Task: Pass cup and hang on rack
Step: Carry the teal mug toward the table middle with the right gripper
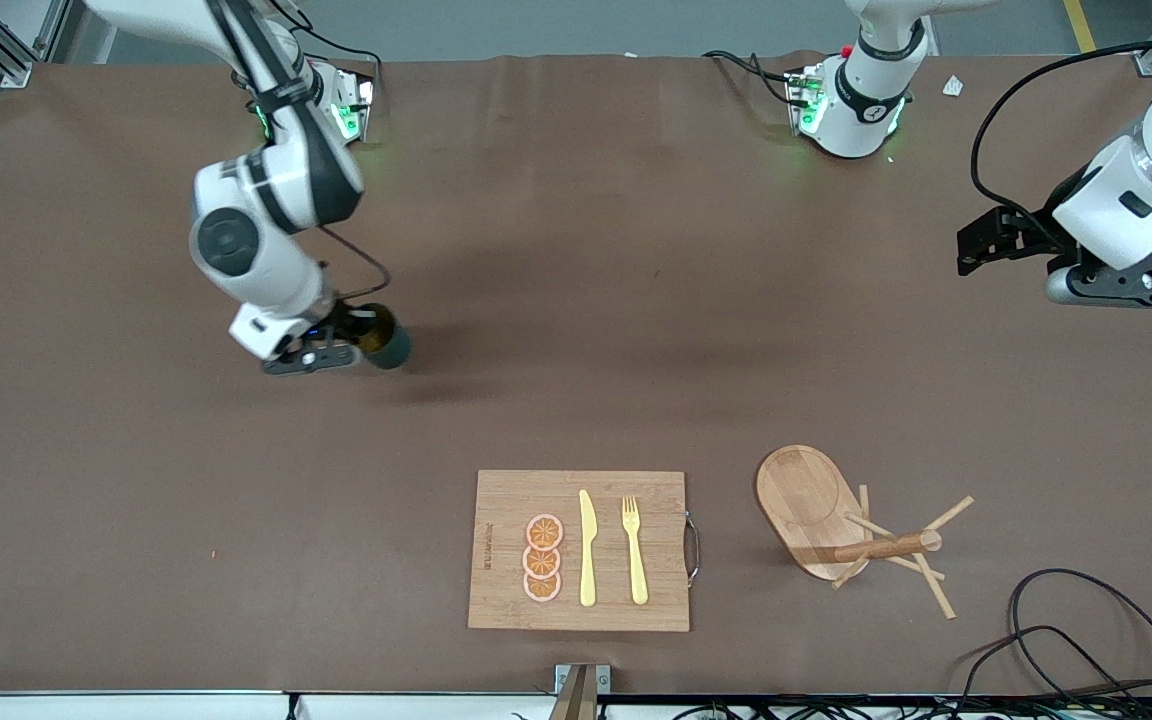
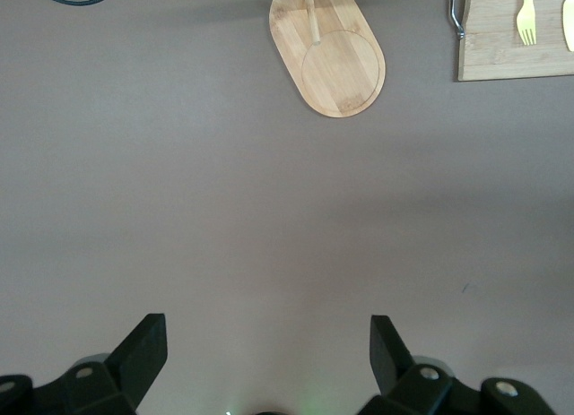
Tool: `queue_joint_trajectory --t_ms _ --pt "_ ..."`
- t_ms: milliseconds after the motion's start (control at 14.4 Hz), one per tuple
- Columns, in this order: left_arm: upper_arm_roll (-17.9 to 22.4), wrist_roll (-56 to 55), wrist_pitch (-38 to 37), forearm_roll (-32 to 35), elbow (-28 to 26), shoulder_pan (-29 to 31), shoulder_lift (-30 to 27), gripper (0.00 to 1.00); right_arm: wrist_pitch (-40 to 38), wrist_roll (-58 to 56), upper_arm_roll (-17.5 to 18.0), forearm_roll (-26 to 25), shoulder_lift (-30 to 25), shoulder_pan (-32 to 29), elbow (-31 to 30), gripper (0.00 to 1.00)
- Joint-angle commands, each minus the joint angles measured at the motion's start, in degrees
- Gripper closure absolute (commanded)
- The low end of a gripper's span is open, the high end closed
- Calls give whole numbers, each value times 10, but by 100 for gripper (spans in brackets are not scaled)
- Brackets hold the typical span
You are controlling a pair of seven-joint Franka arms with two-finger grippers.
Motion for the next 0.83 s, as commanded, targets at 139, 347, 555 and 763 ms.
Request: queue_joint_trajectory --t_ms 139,347,555,763 --pt "-1 -3 -5 -1 6 -1 1 0 -7 244 -9 50 83 113 99 100" --pt "-1 -4 -5 -1 5 -2 1 0 -2 336 -9 52 163 173 175 100" --pt "-1 -4 -5 -1 5 -2 1 0 -4 359 -9 52 198 204 219 100" --pt "-1 -4 -4 -2 6 -1 1 0 -2 382 -9 59 198 221 223 100"
